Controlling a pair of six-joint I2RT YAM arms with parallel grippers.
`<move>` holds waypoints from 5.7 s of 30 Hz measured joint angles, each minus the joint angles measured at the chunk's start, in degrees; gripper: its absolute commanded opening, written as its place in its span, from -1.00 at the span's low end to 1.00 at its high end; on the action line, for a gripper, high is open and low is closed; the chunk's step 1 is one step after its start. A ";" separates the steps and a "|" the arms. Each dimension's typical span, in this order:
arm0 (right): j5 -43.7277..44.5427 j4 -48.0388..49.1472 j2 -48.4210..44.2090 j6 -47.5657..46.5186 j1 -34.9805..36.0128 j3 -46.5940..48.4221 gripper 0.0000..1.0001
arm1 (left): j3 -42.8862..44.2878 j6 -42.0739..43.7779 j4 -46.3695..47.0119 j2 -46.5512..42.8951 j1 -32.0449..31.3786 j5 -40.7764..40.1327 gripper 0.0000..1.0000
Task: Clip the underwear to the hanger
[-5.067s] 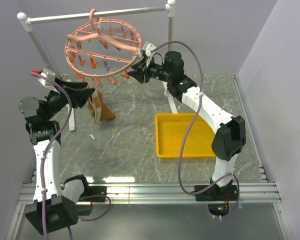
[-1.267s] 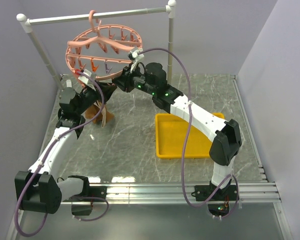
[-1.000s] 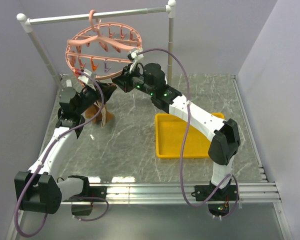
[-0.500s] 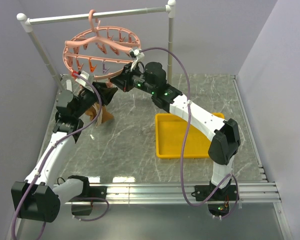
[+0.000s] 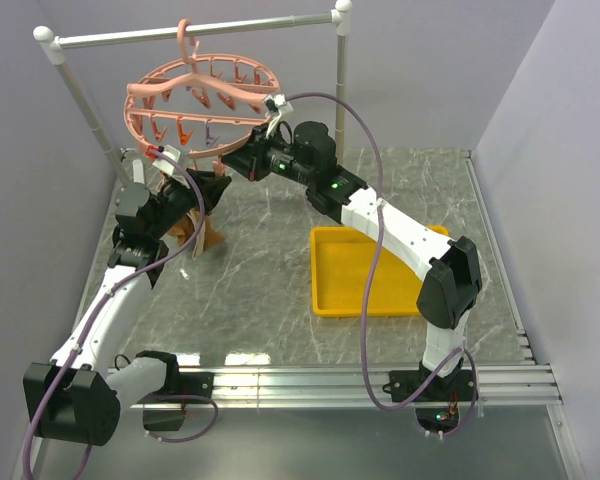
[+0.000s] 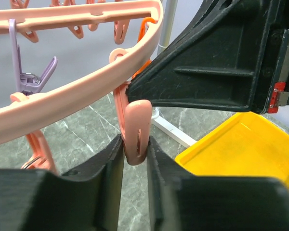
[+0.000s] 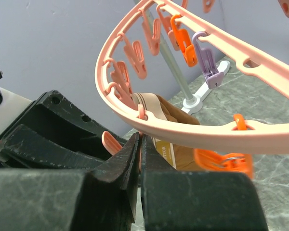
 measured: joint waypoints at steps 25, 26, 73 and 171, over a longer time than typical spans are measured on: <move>-8.68 2.10 -2.93 6.05 -2.56 -3.39 0.21 | 0.00 0.28 0.13 0.20 -0.04 0.66 -0.88; -8.59 2.01 -2.91 6.03 -2.45 -3.32 0.22 | 0.00 0.52 0.17 0.26 -0.04 0.81 -0.88; 1.42 -4.35 -3.30 4.50 -0.63 -0.57 0.37 | -0.26 2.64 1.97 1.09 -0.04 3.37 -0.88; 3.39 -0.07 -1.16 -0.20 1.81 -1.31 -1.00 | 5.55 125.70 -71.49 0.44 2.58 2.16 0.23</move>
